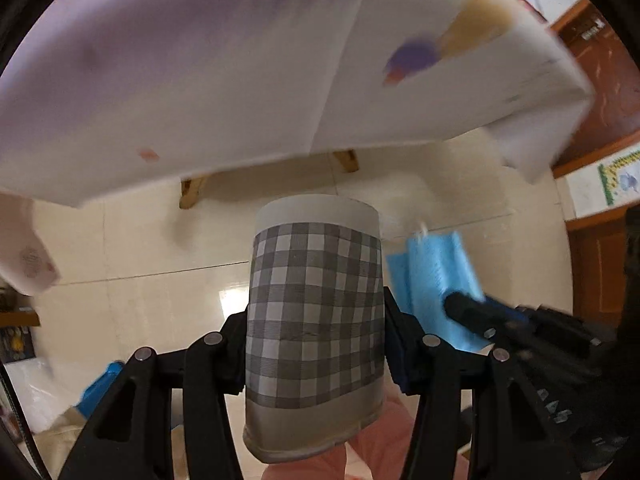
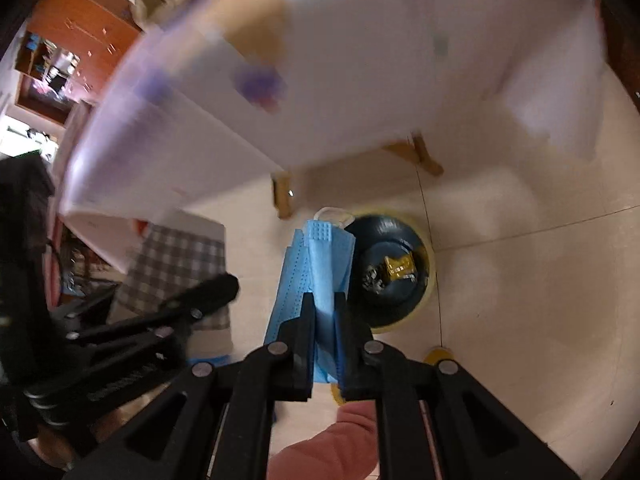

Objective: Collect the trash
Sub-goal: 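Carry the paper cup and face mask over the bin and open both tools, then move both open tools back over the table toward the remaining trash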

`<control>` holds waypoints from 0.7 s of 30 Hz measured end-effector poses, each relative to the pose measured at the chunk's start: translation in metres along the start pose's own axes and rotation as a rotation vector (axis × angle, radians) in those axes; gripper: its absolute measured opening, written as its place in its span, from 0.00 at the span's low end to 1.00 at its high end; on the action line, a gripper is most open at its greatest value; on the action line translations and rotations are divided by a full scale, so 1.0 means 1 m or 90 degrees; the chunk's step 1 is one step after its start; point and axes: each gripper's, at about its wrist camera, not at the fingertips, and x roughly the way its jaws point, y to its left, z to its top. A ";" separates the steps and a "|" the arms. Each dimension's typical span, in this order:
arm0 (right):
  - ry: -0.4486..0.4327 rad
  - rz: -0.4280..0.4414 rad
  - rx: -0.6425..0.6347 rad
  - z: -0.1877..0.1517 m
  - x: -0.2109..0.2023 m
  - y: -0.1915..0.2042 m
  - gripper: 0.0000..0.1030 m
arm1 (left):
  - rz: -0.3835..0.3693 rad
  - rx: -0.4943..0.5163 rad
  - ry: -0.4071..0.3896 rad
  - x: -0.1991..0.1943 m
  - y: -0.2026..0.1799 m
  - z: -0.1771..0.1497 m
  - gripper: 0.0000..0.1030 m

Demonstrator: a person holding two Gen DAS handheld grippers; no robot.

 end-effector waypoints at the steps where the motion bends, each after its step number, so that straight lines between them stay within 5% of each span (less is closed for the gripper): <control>1: 0.008 -0.004 -0.006 -0.001 0.020 -0.007 0.10 | 0.002 -0.009 -0.001 0.019 0.004 -0.001 0.51; 7: 0.040 -0.022 -0.039 0.000 0.139 -0.048 0.11 | 0.033 -0.041 -0.003 0.138 0.025 -0.004 0.55; 10: 0.059 -0.044 -0.042 0.002 0.186 -0.066 0.17 | 0.060 -0.045 0.009 0.182 0.033 -0.004 0.68; 12: 0.062 -0.046 -0.033 0.005 0.203 -0.075 0.32 | 0.067 -0.050 0.003 0.202 0.039 -0.005 0.79; 15: 0.065 -0.042 -0.021 0.008 0.217 -0.085 0.37 | 0.090 -0.056 0.002 0.216 0.045 -0.006 0.98; 21: 0.064 -0.024 -0.010 0.007 0.213 -0.086 0.48 | 0.105 -0.079 -0.026 0.205 0.056 -0.010 0.98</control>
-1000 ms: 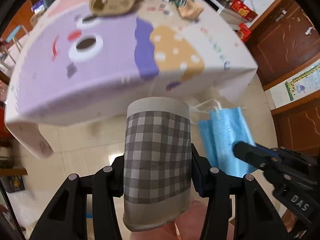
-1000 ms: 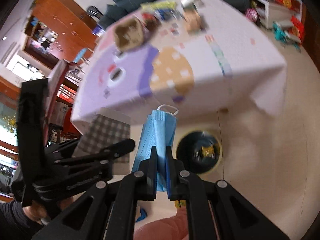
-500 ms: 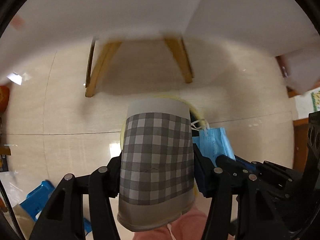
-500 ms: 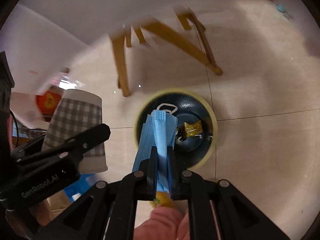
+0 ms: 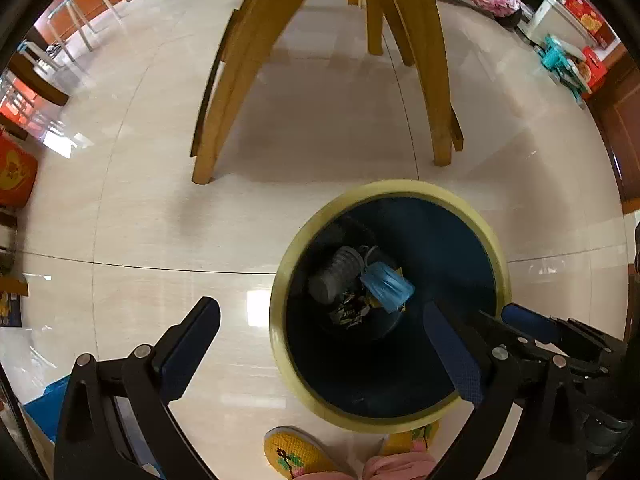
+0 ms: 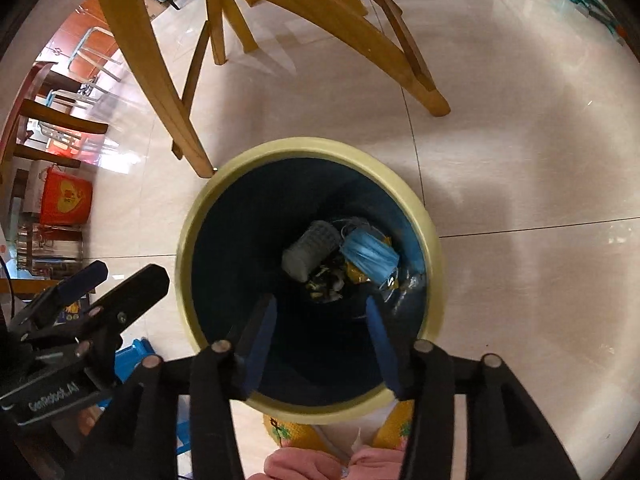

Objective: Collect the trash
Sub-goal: 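Move both open tools back over the table toward the remaining trash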

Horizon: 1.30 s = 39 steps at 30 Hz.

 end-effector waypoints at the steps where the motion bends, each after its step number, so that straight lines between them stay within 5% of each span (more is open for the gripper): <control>1: 0.001 0.004 0.004 -0.002 -0.004 0.001 0.48 | -0.001 -0.002 -0.003 -0.003 0.003 0.000 0.98; 8: -0.025 0.022 0.032 -0.009 -0.052 0.012 0.48 | -0.007 -0.006 -0.020 -0.062 0.004 -0.004 0.98; 19: -0.055 0.034 0.053 -0.037 -0.210 0.053 0.48 | -0.030 0.006 -0.066 -0.237 0.003 -0.006 0.98; 25: -0.075 0.027 -0.013 -0.046 -0.300 0.095 0.48 | -0.031 0.023 -0.104 -0.330 0.007 -0.003 0.98; 39: -0.249 0.013 -0.108 -0.035 -0.462 0.176 0.48 | -0.058 0.071 -0.266 -0.502 0.035 0.026 0.98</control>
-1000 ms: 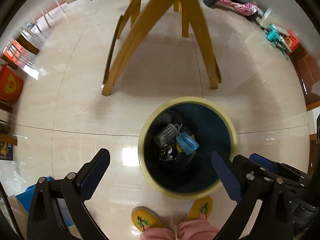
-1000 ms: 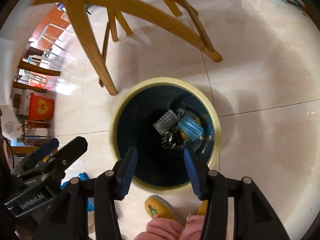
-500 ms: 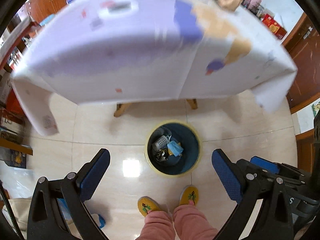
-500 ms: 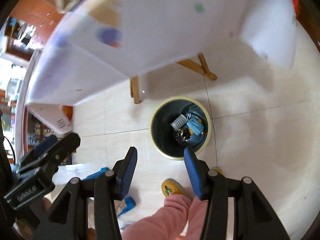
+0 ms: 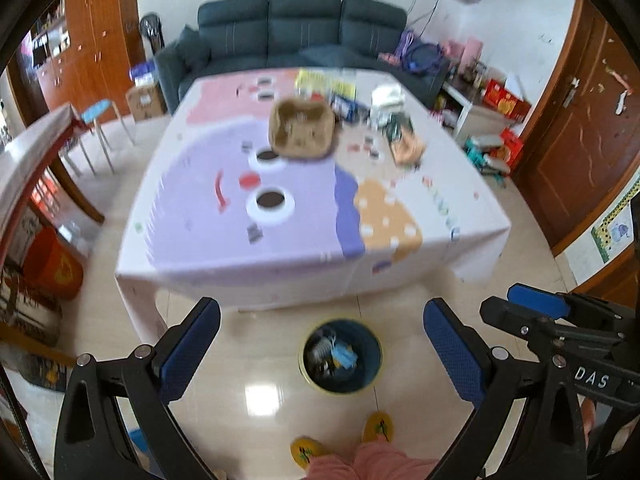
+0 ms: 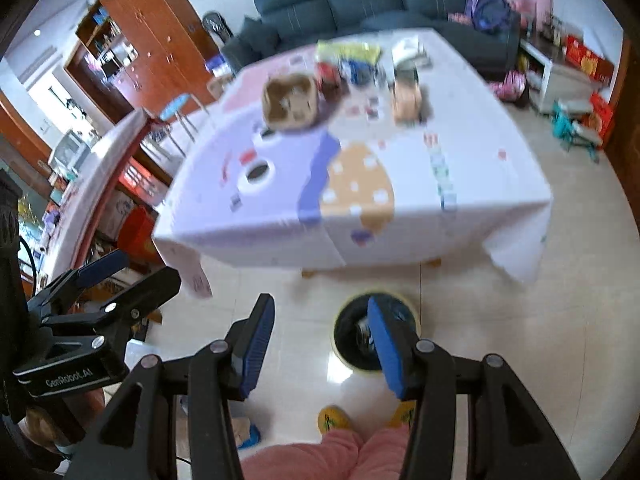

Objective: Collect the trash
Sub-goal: 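Move both open tools back over the table toward the remaining trash, then grasp the brown pulp cup holder with the left tool while the right tool grasps the green-and-tan carton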

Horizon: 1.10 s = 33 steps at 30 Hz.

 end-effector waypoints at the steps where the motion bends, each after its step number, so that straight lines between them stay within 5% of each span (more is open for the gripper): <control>1: -0.010 -0.002 0.000 0.006 -0.006 0.004 0.48 | 0.001 0.004 -0.009 -0.004 0.001 0.003 0.98; 10: -0.077 -0.023 -0.008 0.040 -0.027 0.027 0.48 | 0.007 0.014 -0.089 -0.025 0.024 0.050 0.98; 18: -0.077 -0.026 -0.016 0.073 -0.016 0.023 0.48 | 0.015 0.027 -0.111 -0.006 0.027 0.086 0.98; 33: 0.003 -0.045 0.041 0.187 0.105 -0.095 0.49 | 0.097 0.001 -0.012 0.158 0.045 0.163 0.98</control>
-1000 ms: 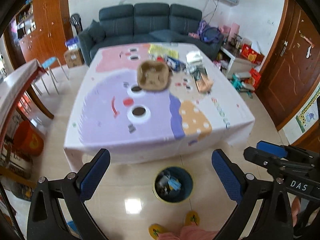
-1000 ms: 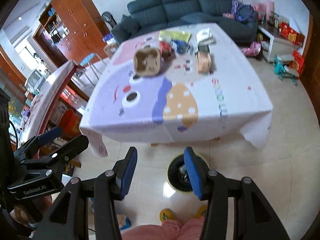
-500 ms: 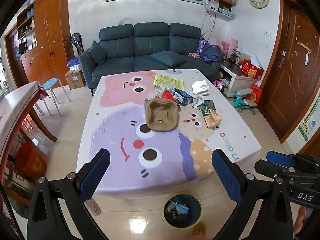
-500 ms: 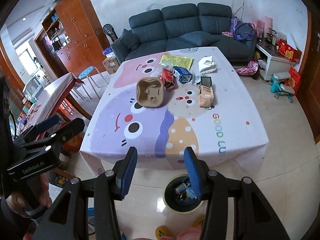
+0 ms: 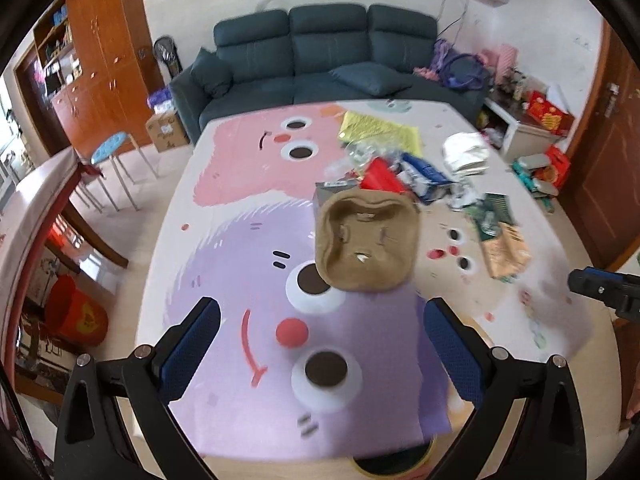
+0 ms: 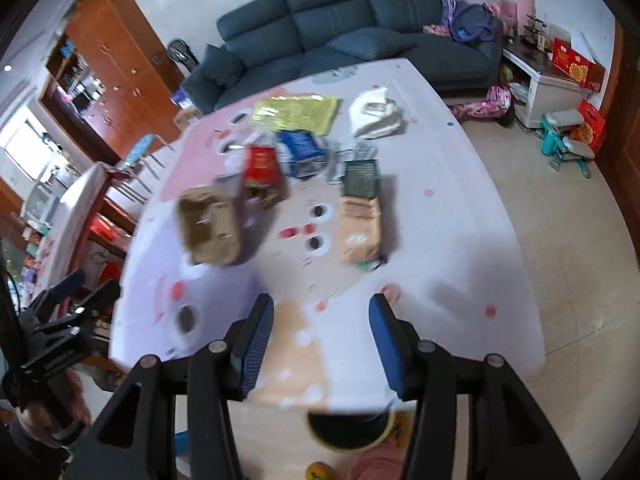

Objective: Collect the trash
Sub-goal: 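Grasp the brown pulp cup holder with the left tool while the right tool grasps the green-and-tan carton, then lift the cup holder and carton off the table toward the bin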

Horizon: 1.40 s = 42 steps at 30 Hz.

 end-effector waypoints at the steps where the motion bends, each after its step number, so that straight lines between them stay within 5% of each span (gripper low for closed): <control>1: 0.008 -0.002 -0.003 0.007 0.011 -0.005 0.49 | 0.003 -0.008 0.008 0.011 0.001 0.004 0.98; 17: 0.082 0.043 0.001 0.044 0.093 -0.029 0.49 | -0.035 -0.100 0.109 0.136 0.025 0.038 0.96; 22: 0.076 0.049 -0.005 0.042 0.093 -0.034 0.40 | -0.079 -0.143 0.127 0.153 0.030 0.038 0.71; 26: 0.085 0.052 -0.009 0.039 0.091 -0.032 0.39 | -0.089 -0.142 0.142 0.158 0.025 0.032 0.25; 27: 0.087 0.049 -0.013 0.039 0.092 -0.032 0.39 | -0.087 -0.138 0.142 0.157 0.023 0.031 0.20; 33: 0.075 0.034 -0.042 0.032 0.085 -0.020 0.39 | -0.039 -0.090 0.121 0.139 0.006 0.021 0.14; 42: 0.058 0.063 -0.020 0.012 0.056 -0.004 0.38 | -0.061 -0.096 0.101 0.079 -0.007 -0.008 0.14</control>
